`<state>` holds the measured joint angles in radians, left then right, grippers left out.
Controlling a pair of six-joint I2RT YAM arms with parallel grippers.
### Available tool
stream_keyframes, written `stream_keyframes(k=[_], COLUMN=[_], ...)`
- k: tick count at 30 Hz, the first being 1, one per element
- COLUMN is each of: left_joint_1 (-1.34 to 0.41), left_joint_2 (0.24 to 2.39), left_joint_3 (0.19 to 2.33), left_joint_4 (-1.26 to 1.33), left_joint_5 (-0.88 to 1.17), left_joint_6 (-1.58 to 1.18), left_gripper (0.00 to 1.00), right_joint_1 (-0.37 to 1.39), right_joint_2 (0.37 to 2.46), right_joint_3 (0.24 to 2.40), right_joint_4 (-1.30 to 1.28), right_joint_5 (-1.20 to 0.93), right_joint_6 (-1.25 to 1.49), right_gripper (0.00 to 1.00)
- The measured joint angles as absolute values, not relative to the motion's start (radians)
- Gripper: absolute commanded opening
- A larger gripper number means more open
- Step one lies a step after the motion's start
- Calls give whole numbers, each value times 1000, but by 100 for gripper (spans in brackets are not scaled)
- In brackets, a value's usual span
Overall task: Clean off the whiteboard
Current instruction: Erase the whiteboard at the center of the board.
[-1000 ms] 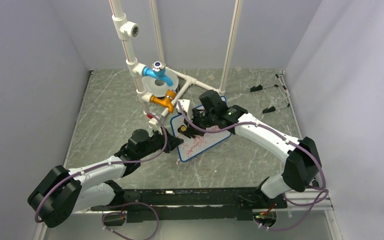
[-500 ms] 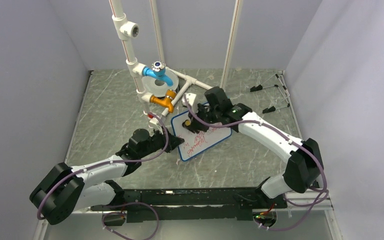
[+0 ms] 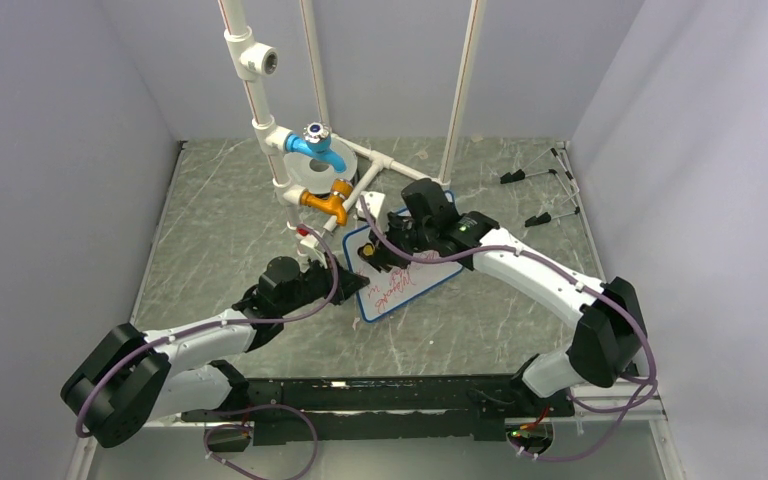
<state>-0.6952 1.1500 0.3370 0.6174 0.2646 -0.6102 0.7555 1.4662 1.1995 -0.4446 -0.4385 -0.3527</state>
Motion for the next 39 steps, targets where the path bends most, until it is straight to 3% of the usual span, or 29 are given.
stream_keyframes(k=[9, 20, 30, 39], left_joint_1=[-695, -701, -701, -707], left_joint_2=[1175, 1175, 1175, 1150], left_joint_3=[339, 337, 335, 335], left_joint_4=[645, 640, 644, 612], left_joint_5=[265, 278, 282, 291], left_joint_6=[-618, -611, -612, -599], left_gripper=[0, 0, 0, 0], right_joint_1=[645, 748, 624, 706], right_joint_2=[1455, 1478, 1468, 1476], right_joint_3=[1197, 1196, 1192, 1192], right_joint_4=[-421, -459, -457, -486], right_joint_5=[-453, -535, -596, -633], right_joint_6=[-306, -430, -390, -469], right_gripper=[0, 0, 0, 0])
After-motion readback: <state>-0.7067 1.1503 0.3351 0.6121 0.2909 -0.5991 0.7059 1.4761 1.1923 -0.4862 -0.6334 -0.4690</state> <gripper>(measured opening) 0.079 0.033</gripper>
